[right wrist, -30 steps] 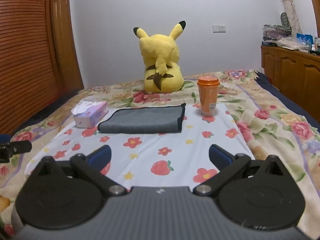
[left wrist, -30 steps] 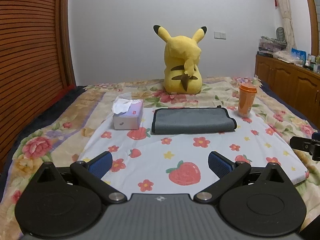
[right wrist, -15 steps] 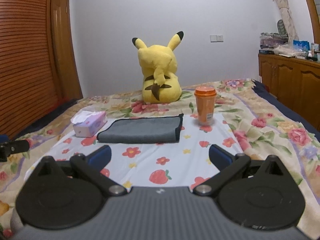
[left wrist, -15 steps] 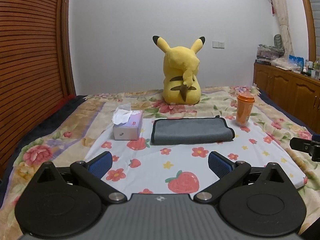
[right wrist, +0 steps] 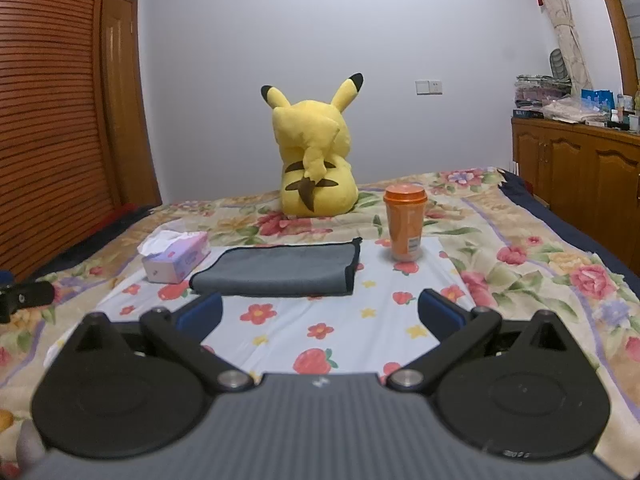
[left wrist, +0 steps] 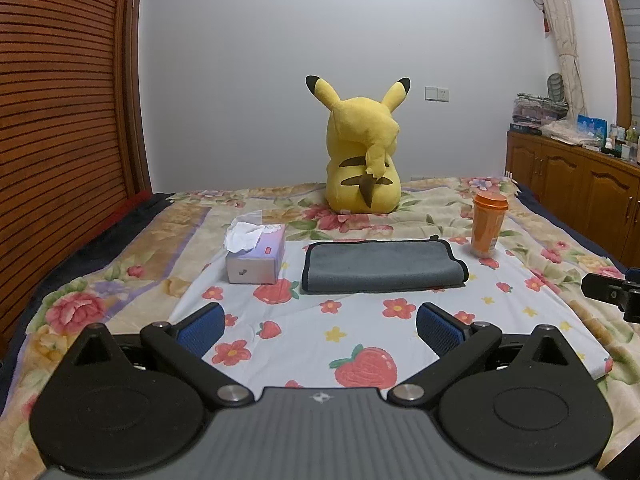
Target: Fold towel
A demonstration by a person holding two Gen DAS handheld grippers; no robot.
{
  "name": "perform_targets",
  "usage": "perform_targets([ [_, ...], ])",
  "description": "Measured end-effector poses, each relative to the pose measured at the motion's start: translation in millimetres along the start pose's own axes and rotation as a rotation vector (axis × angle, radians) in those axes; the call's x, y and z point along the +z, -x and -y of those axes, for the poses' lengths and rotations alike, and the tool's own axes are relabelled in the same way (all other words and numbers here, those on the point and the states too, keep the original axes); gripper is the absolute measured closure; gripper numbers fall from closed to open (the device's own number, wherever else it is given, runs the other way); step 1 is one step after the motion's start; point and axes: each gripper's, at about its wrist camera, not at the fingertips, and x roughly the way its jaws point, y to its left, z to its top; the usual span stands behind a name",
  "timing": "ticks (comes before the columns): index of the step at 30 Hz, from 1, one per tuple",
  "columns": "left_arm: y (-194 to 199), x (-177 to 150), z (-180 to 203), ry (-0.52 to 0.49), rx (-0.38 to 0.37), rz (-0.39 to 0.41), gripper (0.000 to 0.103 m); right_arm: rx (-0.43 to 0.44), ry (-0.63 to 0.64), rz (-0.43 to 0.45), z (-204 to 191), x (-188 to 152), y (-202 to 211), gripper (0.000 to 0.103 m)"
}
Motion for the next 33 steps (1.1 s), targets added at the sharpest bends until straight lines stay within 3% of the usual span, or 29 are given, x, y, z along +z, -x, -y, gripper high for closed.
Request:
perform_targets([
  [33, 0.6, -5.6, 1.6, -0.011, -0.002, -0.006, 0.003, 0.000, -0.002, 0.000, 0.0, 0.2, -0.5, 0.000],
])
